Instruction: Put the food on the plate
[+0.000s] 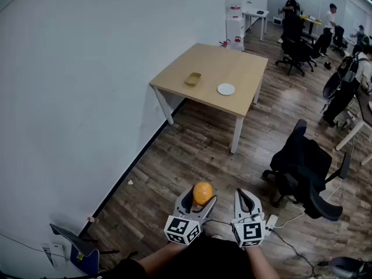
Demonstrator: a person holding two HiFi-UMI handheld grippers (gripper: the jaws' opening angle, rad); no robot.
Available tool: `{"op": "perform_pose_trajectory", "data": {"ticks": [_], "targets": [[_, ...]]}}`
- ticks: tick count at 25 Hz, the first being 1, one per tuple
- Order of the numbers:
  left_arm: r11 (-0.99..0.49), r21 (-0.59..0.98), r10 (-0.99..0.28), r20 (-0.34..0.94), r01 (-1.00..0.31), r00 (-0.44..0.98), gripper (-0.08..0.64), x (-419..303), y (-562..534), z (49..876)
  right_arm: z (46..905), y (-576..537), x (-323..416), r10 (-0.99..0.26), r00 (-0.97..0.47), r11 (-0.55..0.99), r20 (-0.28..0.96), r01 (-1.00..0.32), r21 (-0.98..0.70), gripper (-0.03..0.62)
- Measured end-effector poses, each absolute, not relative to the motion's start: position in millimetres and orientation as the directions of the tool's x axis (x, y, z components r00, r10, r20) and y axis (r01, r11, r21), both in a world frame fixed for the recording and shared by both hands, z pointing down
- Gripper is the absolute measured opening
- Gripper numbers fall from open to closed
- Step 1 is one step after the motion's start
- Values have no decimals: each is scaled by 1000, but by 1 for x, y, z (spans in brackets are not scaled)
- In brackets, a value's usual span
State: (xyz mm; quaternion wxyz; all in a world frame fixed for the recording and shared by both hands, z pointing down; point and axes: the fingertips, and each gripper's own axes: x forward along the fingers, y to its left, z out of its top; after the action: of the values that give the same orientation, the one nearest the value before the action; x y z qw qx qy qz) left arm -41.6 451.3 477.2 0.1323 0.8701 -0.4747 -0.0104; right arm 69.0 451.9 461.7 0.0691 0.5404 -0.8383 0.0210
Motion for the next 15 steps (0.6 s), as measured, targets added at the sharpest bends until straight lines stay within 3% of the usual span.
{"op": "perform_pose_trajectory", "data": {"ticks": [15], "targets": [[-497,241,-827,159,-833,539,337,-69,366,521,508,380,77,-915,-323,330,242,-944,-15,60]]}}
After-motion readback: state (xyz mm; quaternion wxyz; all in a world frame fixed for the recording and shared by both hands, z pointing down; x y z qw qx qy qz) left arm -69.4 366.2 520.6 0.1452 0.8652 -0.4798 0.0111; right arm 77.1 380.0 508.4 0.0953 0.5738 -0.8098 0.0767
